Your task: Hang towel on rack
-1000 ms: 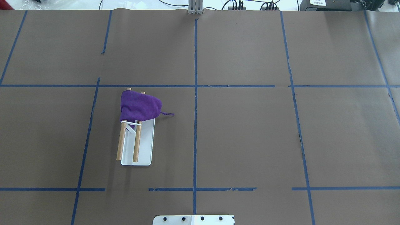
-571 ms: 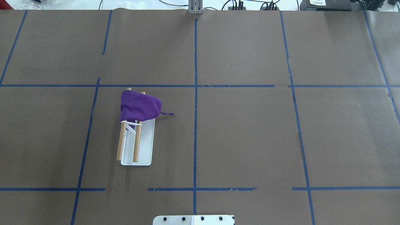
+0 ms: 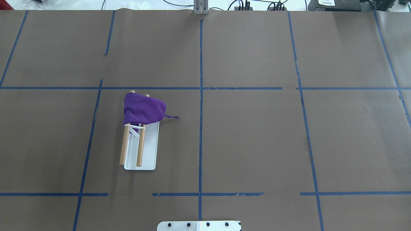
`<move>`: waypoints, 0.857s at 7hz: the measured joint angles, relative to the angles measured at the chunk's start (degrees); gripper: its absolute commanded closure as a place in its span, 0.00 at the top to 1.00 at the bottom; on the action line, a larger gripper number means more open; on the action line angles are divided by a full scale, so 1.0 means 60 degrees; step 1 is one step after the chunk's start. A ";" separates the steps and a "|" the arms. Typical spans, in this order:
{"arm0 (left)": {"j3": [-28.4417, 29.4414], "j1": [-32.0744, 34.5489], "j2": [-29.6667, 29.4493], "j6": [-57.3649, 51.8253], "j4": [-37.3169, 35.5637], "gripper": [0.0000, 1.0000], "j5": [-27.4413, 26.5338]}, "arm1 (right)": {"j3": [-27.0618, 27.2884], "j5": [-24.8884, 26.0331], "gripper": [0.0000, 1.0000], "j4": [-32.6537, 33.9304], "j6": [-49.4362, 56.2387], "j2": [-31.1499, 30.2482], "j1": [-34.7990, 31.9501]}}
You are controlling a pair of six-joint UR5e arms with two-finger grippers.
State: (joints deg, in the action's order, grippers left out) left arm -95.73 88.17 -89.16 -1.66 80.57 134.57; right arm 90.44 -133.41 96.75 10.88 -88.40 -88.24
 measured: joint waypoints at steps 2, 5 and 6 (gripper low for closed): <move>-0.0033 0.0190 0.0093 -0.0397 0.0415 1.00 0.0167 | 0.0004 -0.0001 1.00 -0.0010 -0.0009 0.0009 0.0000; 0.0056 0.0237 -0.0005 -0.0420 0.0791 1.00 0.0404 | 0.0038 0.0002 1.00 -0.0012 -0.0024 0.0055 -0.0016; 0.0037 0.0242 -0.0025 -0.0420 0.0799 1.00 0.0391 | 0.0062 0.0008 1.00 -0.0012 -0.0065 0.0068 -0.0038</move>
State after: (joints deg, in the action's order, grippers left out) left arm -95.51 89.62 -89.32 -4.18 85.36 136.92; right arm 90.81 -133.36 96.68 10.49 -87.99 -88.47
